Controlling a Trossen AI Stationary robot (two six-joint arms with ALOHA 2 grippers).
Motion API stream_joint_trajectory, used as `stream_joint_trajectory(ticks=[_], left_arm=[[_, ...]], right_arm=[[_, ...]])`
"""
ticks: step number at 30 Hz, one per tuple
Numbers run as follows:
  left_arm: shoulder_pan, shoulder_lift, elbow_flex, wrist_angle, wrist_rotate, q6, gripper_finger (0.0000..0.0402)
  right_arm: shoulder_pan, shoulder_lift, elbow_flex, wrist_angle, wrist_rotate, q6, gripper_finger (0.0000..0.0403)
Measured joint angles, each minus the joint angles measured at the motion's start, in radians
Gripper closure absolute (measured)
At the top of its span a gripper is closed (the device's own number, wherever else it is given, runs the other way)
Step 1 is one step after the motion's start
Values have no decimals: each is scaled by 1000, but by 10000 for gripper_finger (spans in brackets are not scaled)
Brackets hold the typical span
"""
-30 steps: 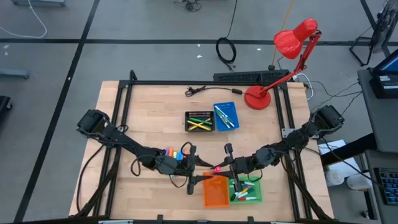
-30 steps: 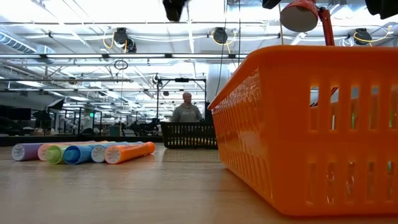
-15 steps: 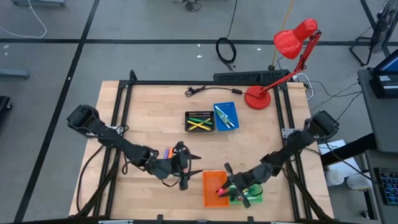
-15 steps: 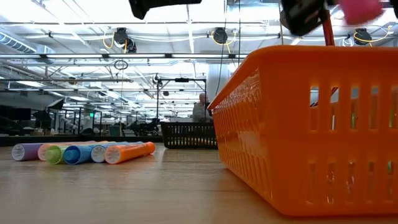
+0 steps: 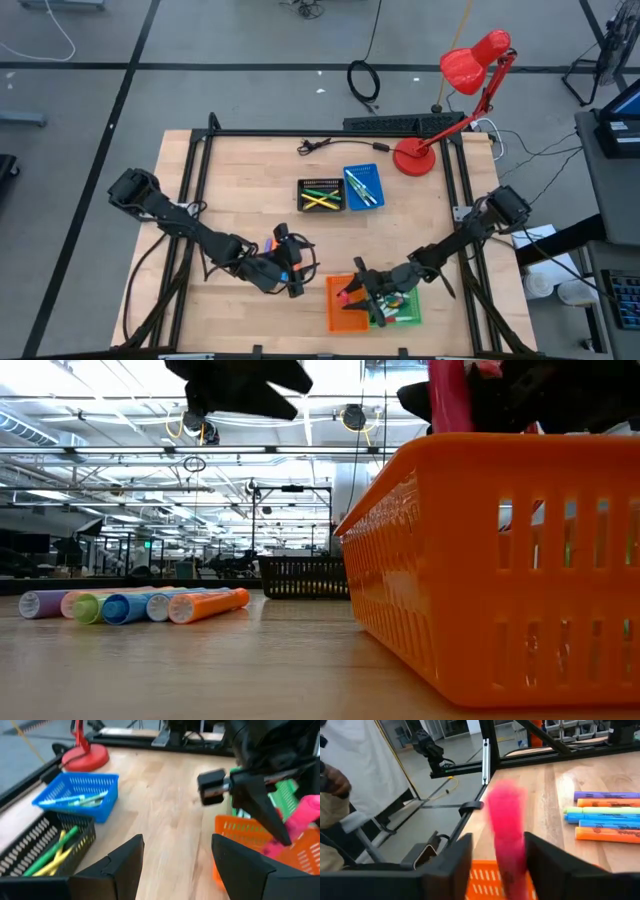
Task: Pick & Place Markers
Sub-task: Put the pink highlighter pen into the orange bin, then put the violet highlighter pen into the orange bin
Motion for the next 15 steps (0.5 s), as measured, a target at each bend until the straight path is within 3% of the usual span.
stream_joint_trajectory(ticks=[7,11,15], left_arm=[[-2,0,0,-48,12,-73,163],[-5,0,0,-48,17,-73,163],[-7,0,0,-50,17,-71,163]], right_arm=[[3,-2,0,13,-3,45,136],[3,-2,0,44,-12,25,110],[5,-46,0,77,-85,-15,106]])
